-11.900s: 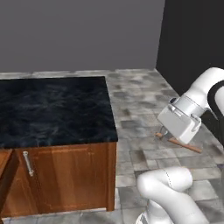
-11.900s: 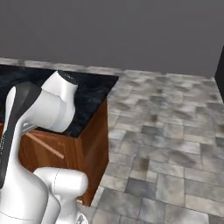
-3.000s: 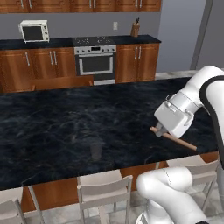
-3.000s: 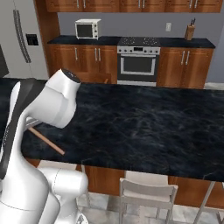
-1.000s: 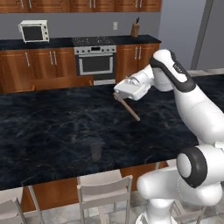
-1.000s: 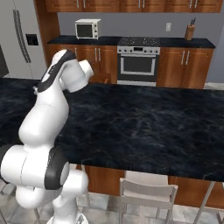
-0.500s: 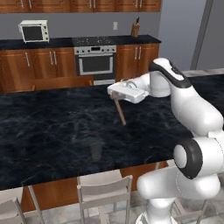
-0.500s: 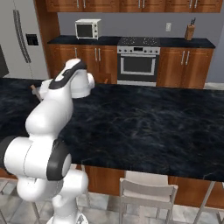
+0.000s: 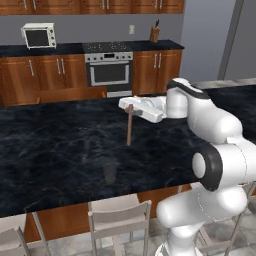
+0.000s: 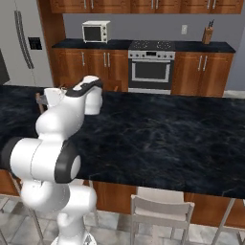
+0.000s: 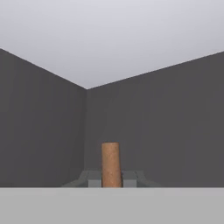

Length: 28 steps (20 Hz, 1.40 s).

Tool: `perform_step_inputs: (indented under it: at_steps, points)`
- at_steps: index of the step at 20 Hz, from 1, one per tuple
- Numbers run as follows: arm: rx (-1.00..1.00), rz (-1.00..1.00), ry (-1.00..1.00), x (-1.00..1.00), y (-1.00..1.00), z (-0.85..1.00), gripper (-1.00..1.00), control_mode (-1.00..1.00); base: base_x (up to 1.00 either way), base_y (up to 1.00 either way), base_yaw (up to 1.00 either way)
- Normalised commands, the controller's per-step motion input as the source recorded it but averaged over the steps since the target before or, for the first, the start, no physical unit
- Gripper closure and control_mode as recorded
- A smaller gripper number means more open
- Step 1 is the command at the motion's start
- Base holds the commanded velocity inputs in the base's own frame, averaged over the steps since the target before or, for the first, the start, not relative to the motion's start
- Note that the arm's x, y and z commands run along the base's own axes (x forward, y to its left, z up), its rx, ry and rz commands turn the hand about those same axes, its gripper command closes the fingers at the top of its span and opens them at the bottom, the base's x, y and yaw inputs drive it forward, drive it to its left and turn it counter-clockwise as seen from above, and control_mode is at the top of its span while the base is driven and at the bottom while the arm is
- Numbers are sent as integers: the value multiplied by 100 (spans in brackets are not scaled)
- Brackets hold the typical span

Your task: Take a straw from the drawer in front and place it inside the glass cup on the dining counter.

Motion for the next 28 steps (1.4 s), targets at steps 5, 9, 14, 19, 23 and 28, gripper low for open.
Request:
perform_step_inputs:
  at_steps: [5,9,14,19,23,28]
  points:
    - [8,4,3,0,1,-1,100,-100,0,0,0]
    - [0,2,5,0,0,-11,100,-100,0,0,0]
    - [0,1,6,0,4,-18,100,-100,0,0,0]
    - [0,0,6,0,17,-18,100,-100,0,0,0]
    - [0,0,4,0,28,-14,100,-100,0,0,0]
    - [0,0,5,8,27,-16,100,-100,0,0,0]
